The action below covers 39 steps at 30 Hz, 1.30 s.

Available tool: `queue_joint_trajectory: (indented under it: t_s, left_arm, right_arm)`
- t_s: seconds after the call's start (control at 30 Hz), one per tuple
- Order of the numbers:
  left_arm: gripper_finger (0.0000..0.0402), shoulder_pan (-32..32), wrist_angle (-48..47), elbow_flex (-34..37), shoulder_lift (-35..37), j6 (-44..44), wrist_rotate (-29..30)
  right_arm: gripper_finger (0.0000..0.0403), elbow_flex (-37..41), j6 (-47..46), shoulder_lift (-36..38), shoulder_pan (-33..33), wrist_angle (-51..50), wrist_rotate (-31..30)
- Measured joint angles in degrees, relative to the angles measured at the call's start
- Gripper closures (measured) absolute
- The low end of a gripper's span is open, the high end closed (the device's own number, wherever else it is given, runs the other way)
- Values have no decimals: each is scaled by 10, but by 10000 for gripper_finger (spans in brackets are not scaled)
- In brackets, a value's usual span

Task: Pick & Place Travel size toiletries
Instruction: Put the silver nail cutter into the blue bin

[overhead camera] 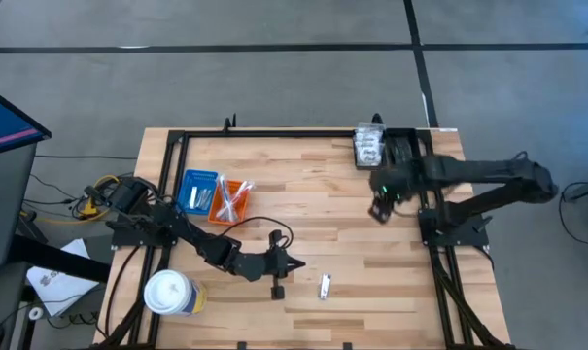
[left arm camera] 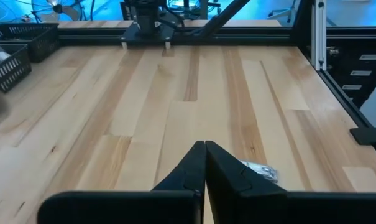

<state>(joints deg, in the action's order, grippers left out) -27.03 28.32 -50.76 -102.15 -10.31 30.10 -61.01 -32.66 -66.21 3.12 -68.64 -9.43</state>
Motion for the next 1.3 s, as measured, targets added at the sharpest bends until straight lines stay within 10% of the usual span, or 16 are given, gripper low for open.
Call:
queue_joint_trajectory:
  t_s: [0.4,1.3]
  left_arm:
    - [402,-4,0,0,0,11,0]
    - [402,-3,1,9,0,15,0]
  right_arm:
    - [219,0,-16,-76,-291,119,6]
    - [400,-229,260,-396,-355,103,90]
